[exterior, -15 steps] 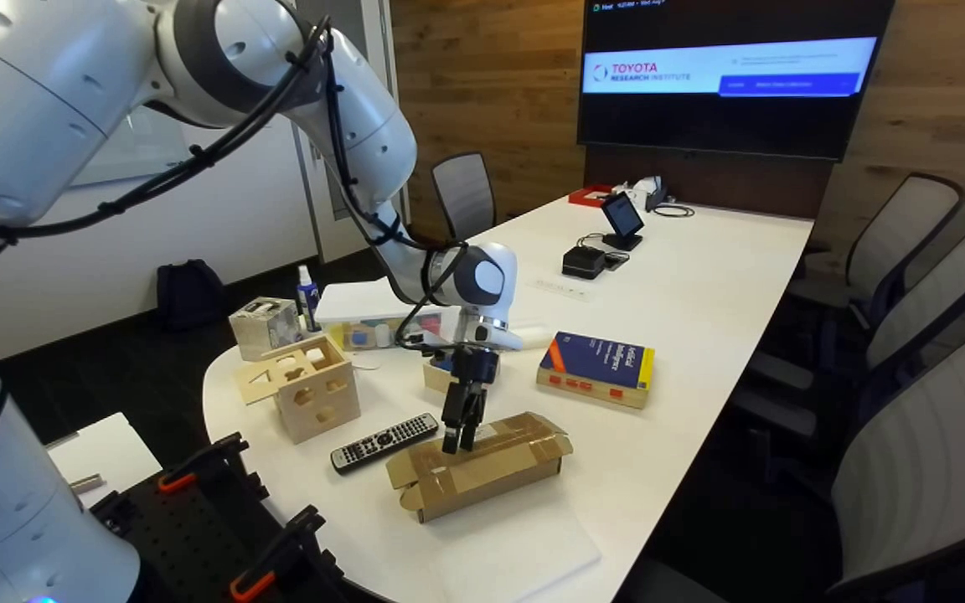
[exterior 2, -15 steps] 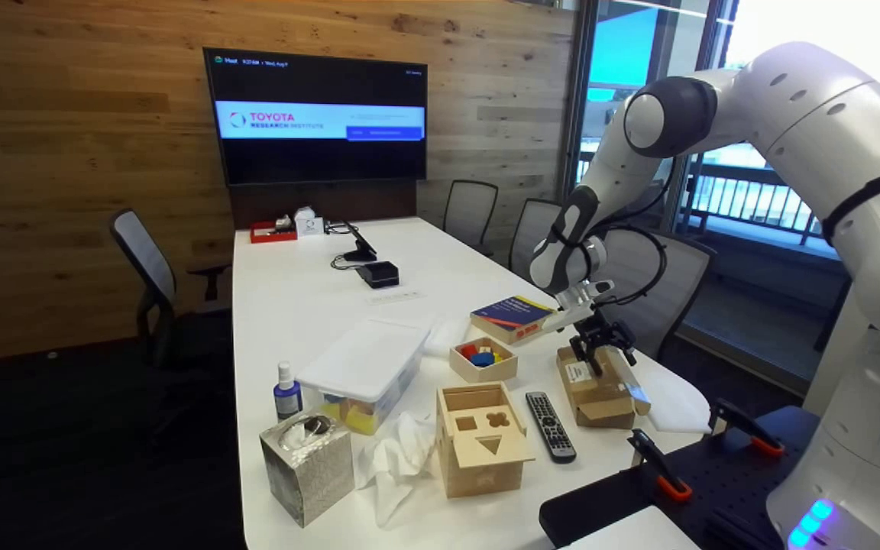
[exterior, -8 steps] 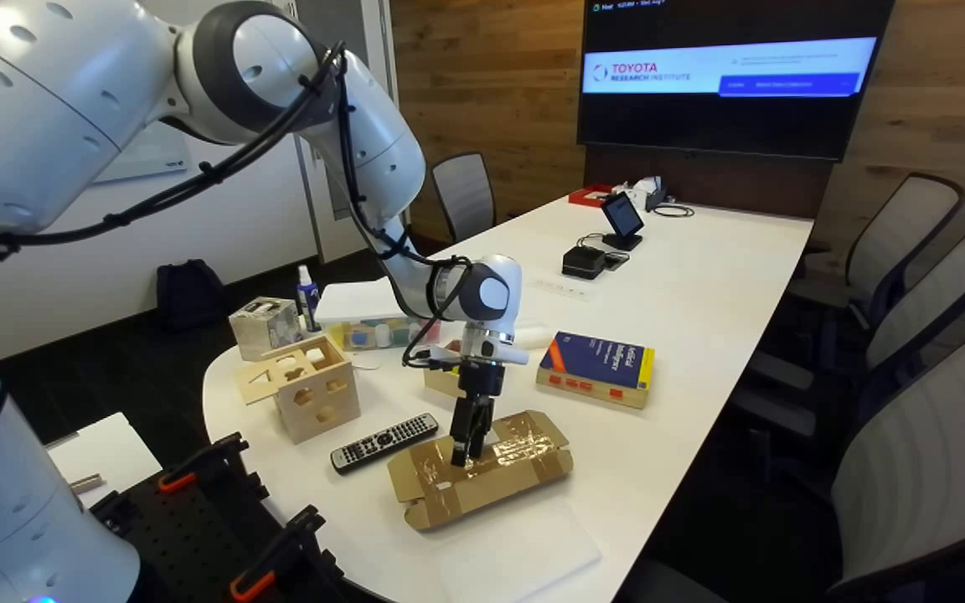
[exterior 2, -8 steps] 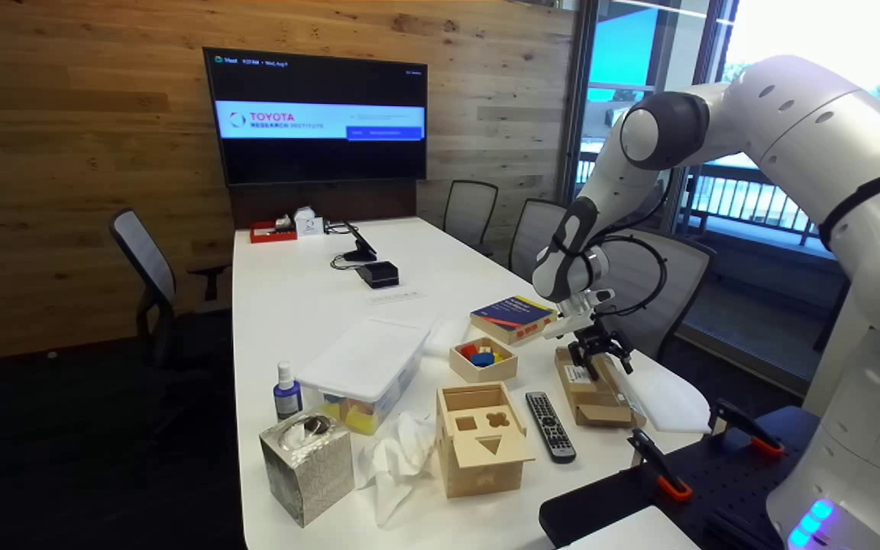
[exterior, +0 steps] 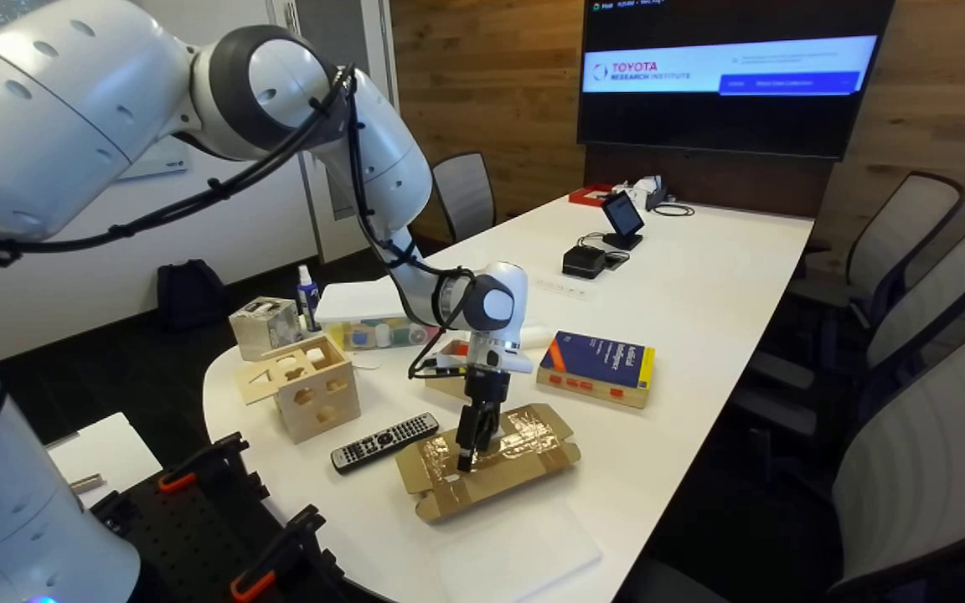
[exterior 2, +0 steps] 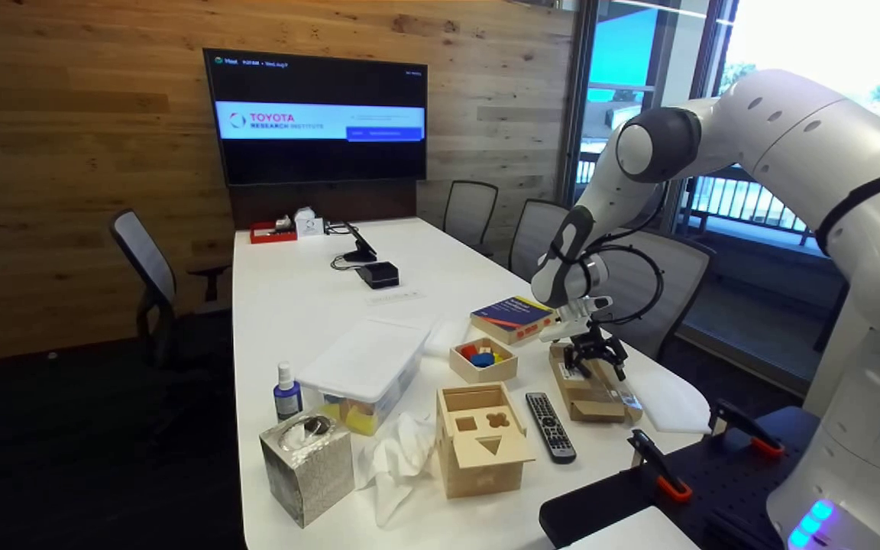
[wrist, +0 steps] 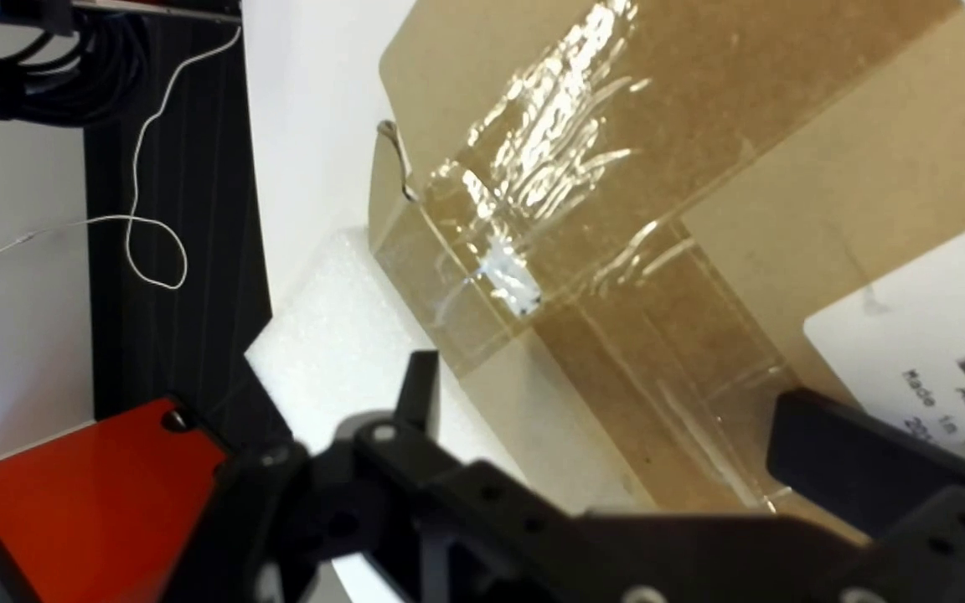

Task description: Close the brown box.

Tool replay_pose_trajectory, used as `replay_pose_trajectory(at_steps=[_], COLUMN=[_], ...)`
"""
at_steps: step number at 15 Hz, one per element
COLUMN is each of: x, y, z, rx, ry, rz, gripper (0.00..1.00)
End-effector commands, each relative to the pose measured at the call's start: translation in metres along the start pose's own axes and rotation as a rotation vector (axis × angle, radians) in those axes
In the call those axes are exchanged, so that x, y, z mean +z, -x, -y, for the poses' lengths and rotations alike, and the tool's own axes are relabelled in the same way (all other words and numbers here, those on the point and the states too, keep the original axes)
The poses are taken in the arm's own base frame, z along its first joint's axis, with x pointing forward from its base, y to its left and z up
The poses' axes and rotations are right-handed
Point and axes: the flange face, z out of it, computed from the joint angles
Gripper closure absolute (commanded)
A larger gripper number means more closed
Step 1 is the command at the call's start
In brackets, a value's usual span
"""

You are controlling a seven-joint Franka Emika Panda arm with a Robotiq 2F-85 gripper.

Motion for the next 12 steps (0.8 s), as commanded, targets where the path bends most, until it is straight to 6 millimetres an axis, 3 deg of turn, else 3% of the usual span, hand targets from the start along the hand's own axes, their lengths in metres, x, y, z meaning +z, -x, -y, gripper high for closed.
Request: replay_pose_trajectory(at_steps=[1,9,12], x=[0.024,0.046,0.038], y=[0.0,0.008,0.001], z=[0.017,0.036,0.032], rx=[-0.005,0.029,0.038], ry=[-0.032,-0.085,-0.099], rz=[0.042,0.13,0.137], gripper=[0.0,0.0,0.0])
